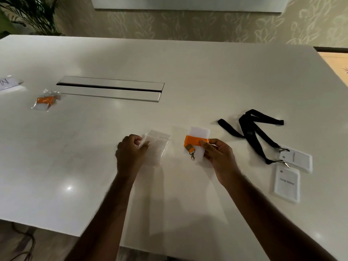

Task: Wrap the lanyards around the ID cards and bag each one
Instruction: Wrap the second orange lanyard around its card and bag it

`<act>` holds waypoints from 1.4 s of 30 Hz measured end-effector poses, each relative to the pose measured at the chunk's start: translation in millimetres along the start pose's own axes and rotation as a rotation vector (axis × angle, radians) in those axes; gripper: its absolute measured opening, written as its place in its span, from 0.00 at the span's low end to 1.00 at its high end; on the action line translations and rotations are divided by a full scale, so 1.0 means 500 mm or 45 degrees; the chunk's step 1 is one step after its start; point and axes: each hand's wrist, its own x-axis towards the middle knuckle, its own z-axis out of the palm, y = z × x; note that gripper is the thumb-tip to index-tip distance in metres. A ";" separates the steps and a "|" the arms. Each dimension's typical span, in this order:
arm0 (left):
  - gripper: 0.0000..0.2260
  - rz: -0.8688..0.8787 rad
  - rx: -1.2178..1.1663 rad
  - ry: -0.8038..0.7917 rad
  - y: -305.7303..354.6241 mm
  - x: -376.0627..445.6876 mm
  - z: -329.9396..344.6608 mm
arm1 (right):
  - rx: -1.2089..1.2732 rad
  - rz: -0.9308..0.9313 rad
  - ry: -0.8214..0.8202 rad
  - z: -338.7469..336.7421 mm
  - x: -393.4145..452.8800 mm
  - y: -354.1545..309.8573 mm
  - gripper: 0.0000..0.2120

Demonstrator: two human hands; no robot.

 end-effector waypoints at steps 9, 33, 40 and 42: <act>0.12 -0.224 -0.203 -0.194 -0.017 0.037 -0.008 | 0.161 0.051 0.018 0.026 0.015 -0.007 0.05; 0.04 0.188 -0.690 -0.740 0.072 0.076 -0.078 | 0.250 -0.051 -0.073 0.053 0.017 -0.023 0.21; 0.06 0.447 -0.356 -1.122 0.160 0.064 -0.019 | 0.273 -0.123 -0.067 -0.004 0.019 -0.056 0.23; 0.05 0.524 -0.219 -1.139 0.186 0.057 0.004 | 0.271 -0.126 -0.048 -0.029 0.018 -0.060 0.22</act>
